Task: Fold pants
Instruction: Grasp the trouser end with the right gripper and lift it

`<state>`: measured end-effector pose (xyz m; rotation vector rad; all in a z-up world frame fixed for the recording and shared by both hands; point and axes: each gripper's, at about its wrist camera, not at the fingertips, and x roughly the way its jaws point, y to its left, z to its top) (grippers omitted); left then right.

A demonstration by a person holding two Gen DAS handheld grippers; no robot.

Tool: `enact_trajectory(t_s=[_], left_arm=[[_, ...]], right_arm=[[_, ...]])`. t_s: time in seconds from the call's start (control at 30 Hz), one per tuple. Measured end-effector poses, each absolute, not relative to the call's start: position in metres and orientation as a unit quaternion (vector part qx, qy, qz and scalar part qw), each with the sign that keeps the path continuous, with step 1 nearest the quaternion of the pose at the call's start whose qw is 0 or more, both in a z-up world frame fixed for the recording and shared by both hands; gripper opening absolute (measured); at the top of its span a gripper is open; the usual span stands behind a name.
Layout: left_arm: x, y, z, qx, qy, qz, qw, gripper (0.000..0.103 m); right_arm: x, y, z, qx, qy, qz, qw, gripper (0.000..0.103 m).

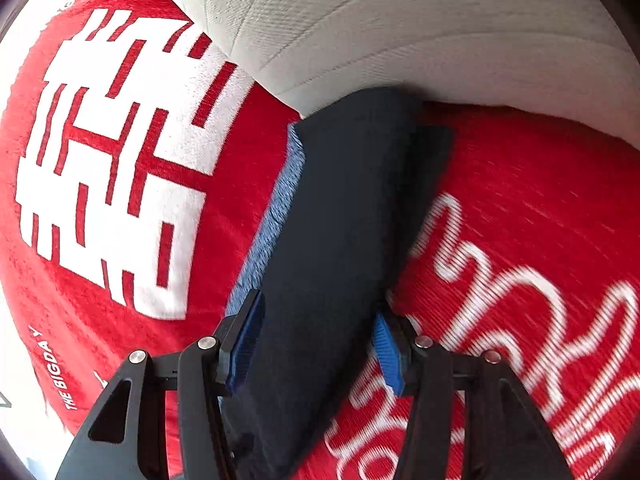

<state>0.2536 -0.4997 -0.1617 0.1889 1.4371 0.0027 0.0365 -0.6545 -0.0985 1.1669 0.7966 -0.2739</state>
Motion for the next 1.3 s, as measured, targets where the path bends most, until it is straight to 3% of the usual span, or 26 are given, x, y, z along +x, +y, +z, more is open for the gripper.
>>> enact_trajectory(t_s=[0.13, 0.2, 0.23, 0.33, 0.47, 1.03, 1.3], left_arm=[[0.251, -0.5, -0.147, 0.078, 0.649, 0.001, 0.756, 0.103], [0.252, -0.5, -0.141, 0.065, 0.643, -0.008, 0.763, 0.093], [0.251, -0.504, -0.138, 0.061, 0.643, -0.013, 0.764, 0.086], [0.249, -0.514, -0.141, 0.046, 0.648, -0.025, 0.76, 0.077], [0.235, -0.512, -0.165, 0.027, 0.643, -0.03, 0.765, 0.076], [0.196, -0.499, -0.156, 0.021, 0.58, -0.086, 0.809, 0.076], [0.171, -0.364, -0.111, -0.024, 0.604, -0.03, 0.796, 0.076]], right_arm=[[0.061, -0.657, -0.1, 0.528, 0.388, -0.114, 0.747, 0.058], [0.068, -0.66, -0.098, 0.522, 0.414, -0.117, 0.736, 0.046], [0.071, -0.661, -0.097, 0.508, 0.436, -0.124, 0.732, 0.026], [0.075, -0.663, -0.09, 0.486, 0.462, -0.113, 0.733, 0.018], [0.082, -0.655, -0.067, 0.452, 0.47, -0.083, 0.754, 0.015], [0.12, -0.512, 0.039, 0.187, 0.472, 0.087, 0.857, 0.014], [0.113, -0.434, 0.047, 0.071, 0.486, 0.118, 0.863, 0.014]])
